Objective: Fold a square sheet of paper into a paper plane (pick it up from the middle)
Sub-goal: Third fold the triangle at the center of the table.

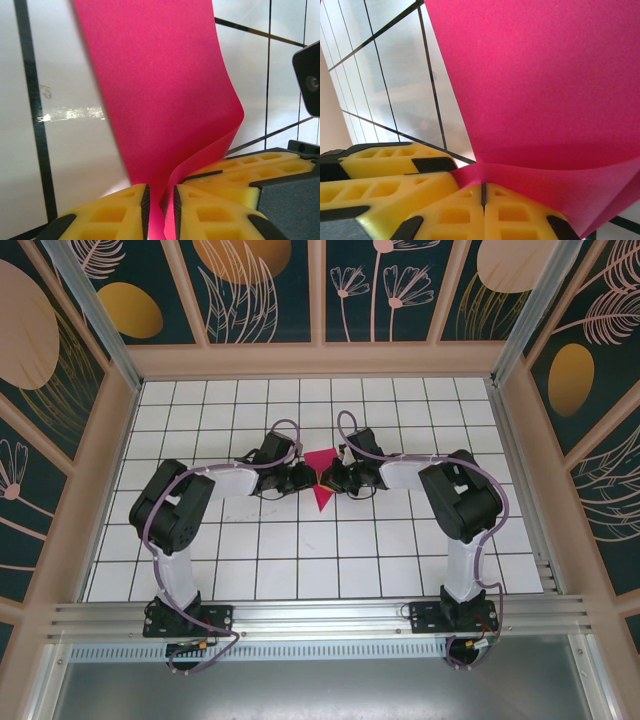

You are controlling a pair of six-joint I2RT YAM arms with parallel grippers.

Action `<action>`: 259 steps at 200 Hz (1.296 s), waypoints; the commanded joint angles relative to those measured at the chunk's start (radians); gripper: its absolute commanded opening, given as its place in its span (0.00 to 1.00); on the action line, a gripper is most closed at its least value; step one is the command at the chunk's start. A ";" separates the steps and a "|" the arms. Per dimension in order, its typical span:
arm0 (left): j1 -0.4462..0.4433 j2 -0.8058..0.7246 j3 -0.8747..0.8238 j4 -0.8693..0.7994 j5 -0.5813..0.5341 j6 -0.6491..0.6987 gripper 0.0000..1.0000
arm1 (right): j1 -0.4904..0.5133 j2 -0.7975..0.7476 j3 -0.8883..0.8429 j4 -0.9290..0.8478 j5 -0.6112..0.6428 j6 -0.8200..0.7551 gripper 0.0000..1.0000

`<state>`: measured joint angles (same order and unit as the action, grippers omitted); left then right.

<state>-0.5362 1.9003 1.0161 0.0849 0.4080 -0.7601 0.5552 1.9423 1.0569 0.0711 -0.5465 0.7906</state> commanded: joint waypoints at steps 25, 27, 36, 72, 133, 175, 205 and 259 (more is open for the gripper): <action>-0.004 0.023 -0.007 0.057 0.025 0.009 0.17 | -0.003 -0.013 -0.016 0.002 0.009 0.000 0.00; -0.004 0.023 -0.005 0.056 0.024 0.009 0.17 | -0.003 -0.014 -0.016 0.002 0.009 0.000 0.00; -0.004 0.023 -0.001 0.052 0.017 0.011 0.15 | -0.002 -0.019 -0.016 0.001 0.010 0.001 0.00; -0.002 0.028 0.017 0.010 -0.040 0.037 0.08 | -0.038 -0.056 -0.039 0.000 0.014 -0.009 0.00; -0.001 0.040 0.033 -0.005 -0.068 0.063 0.07 | -0.052 -0.051 -0.074 0.016 -0.002 -0.030 0.00; -0.003 0.046 0.047 -0.010 -0.061 0.083 0.06 | -0.048 -0.038 -0.049 0.012 -0.014 -0.039 0.00; -0.002 0.046 0.060 -0.019 -0.057 0.105 0.06 | -0.040 -0.030 -0.025 -0.006 -0.005 -0.053 0.00; -0.002 0.056 0.085 -0.052 -0.064 0.140 0.06 | -0.038 0.006 -0.012 -0.033 0.027 -0.050 0.00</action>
<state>-0.5362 1.9301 1.0702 0.0673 0.3576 -0.6579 0.5121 1.9167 1.0264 0.0700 -0.5400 0.7597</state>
